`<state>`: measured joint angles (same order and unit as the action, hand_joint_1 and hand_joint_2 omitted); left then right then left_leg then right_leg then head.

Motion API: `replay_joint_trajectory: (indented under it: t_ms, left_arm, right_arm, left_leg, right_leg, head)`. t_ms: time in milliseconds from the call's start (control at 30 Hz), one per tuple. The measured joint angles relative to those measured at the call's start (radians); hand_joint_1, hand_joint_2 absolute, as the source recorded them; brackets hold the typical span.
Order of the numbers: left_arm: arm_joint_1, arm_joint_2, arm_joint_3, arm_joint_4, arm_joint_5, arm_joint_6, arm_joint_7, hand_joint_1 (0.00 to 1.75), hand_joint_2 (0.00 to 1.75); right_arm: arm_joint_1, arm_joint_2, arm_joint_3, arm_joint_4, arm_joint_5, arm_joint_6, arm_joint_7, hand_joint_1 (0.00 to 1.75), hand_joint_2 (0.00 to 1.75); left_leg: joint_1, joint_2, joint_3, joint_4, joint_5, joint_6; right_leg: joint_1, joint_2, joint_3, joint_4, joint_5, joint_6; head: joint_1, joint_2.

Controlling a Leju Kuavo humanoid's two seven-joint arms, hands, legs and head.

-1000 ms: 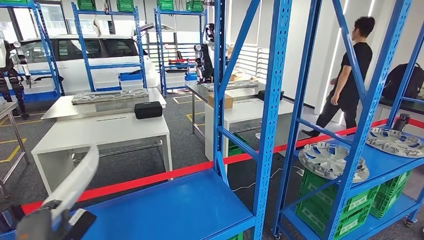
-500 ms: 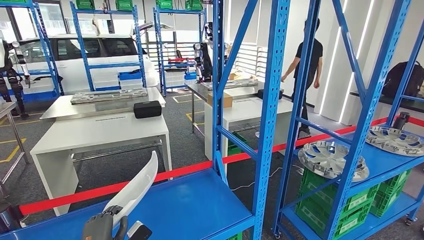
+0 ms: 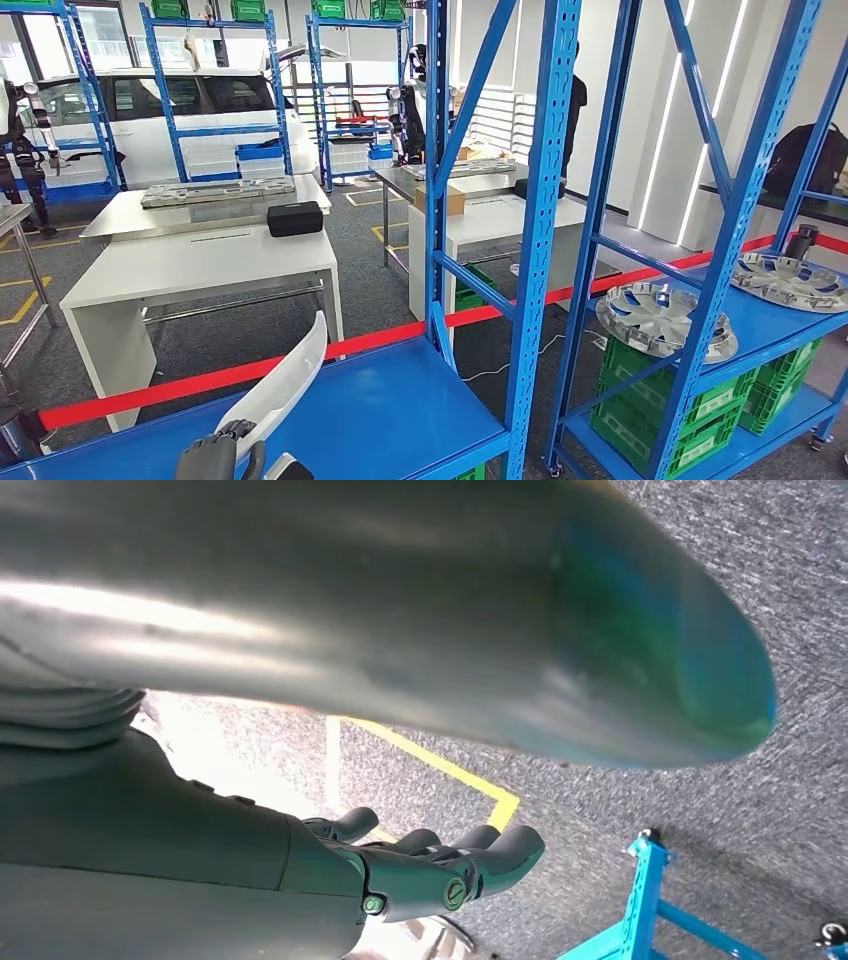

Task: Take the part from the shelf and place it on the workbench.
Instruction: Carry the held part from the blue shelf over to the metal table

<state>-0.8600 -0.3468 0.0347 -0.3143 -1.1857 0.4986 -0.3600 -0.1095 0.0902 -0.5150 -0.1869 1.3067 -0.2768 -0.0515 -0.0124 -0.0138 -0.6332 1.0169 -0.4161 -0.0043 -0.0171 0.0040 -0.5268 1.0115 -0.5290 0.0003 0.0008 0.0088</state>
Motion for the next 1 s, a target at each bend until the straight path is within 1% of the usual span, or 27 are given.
replay_joint_trajectory:
  t_ms: [333,500,667,733,800,833,867,900,933,967,1000]
  left_arm:
    - [0.001,0.000,-0.014,0.000,0.004,-0.014,-0.009,1.75,1.75]
    - [0.001,-0.001,-0.027,0.000,0.004,-0.031,0.007,1.75,1.75]
    - [0.001,-0.001,-0.041,0.000,0.004,-0.032,0.016,1.75,1.75]
    - [0.001,-0.001,-0.046,0.000,0.001,-0.031,0.020,1.75,1.75]
    - [0.001,-0.003,-0.052,-0.001,-0.002,-0.028,0.026,1.75,1.75]
    - [0.000,-0.005,-0.056,-0.002,-0.002,-0.026,0.030,1.75,1.75]
    - [-0.001,-0.006,-0.061,-0.002,-0.002,-0.024,0.032,1.75,1.75]
    - [-0.001,-0.008,-0.065,-0.002,-0.002,-0.022,0.034,1.75,1.75]
    - [-0.001,-0.008,-0.069,-0.002,-0.002,-0.020,0.034,1.75,1.75]
    - [0.001,-0.009,-0.071,-0.001,-0.001,-0.018,0.034,1.75,1.75]
    - [0.002,-0.009,-0.074,0.000,0.000,-0.013,0.035,1.75,1.75]
  right_arm:
    - [0.000,0.000,0.000,0.000,0.000,-0.001,-0.003,0.00,0.00]
    - [0.000,0.000,0.000,0.000,0.000,-0.002,-0.003,0.00,0.00]
    - [0.000,0.001,0.000,0.000,-0.001,-0.003,-0.003,0.00,0.00]
    - [0.000,0.002,0.000,0.000,-0.002,-0.003,-0.003,0.00,0.00]
    - [-0.001,0.002,0.000,0.000,-0.003,-0.003,-0.003,0.00,0.00]
    - [-0.001,0.002,0.000,0.000,-0.003,-0.003,-0.003,0.00,0.00]
    - [-0.001,0.002,0.000,0.000,-0.003,-0.003,-0.003,0.00,0.00]
    - [-0.001,0.002,0.000,0.000,-0.003,-0.003,-0.003,0.00,0.00]
    - [-0.001,0.002,0.000,0.000,-0.003,-0.003,-0.002,0.00,0.00]
    - [0.000,0.002,0.000,0.000,-0.003,-0.003,-0.002,0.00,0.00]
    - [0.001,0.002,0.000,0.000,-0.003,-0.003,-0.002,0.00,0.00]
  left_leg:
    - [-0.001,0.000,0.000,0.001,-0.001,0.001]
    - [-0.003,0.000,0.000,0.002,-0.003,0.004]
    - [-0.008,0.000,0.000,0.008,-0.009,0.014]
    - [-0.011,0.000,0.000,0.011,-0.010,0.020]
    - [-0.009,0.002,0.003,0.002,-0.004,0.029]
    - [-0.006,0.003,0.005,-0.004,-0.001,0.034]
    - [-0.003,0.005,0.006,-0.010,0.003,0.038]
    - [-0.002,0.006,0.006,-0.012,0.004,0.040]
    - [-0.002,0.007,0.004,-0.011,0.004,0.041]
    - [-0.002,0.007,0.002,-0.010,0.005,0.041]
    - [-0.001,0.008,0.000,-0.007,0.005,0.041]
  right_leg:
    - [-0.001,0.000,0.000,0.000,0.000,0.000]
    - [-0.005,0.000,0.000,-0.001,0.000,0.002]
    - [-0.011,0.000,0.004,-0.001,-0.004,0.010]
    - [-0.013,0.000,0.006,-0.002,-0.003,0.017]
    - [-0.013,0.000,0.006,0.001,-0.008,0.024]
    - [-0.012,0.000,-0.002,0.019,-0.023,0.026]
    - [-0.012,-0.001,-0.018,0.056,-0.048,0.027]
    - [-0.011,-0.001,-0.044,0.114,-0.081,0.028]
    - [-0.010,-0.001,-0.077,0.184,-0.114,0.029]
    - [-0.010,-0.001,-0.107,0.246,-0.135,0.031]
    - [-0.010,-0.001,-0.124,0.280,-0.138,0.032]
  head:
    - [0.000,0.000]
    - [0.000,0.000]
    - [0.000,0.000]
    - [0.000,0.000]
    - [-0.001,0.000]
    - [0.000,0.000]
    - [0.002,0.000]
    - [0.004,0.000]
    - [0.005,0.000]
    - [0.006,0.000]
    - [0.006,0.000]
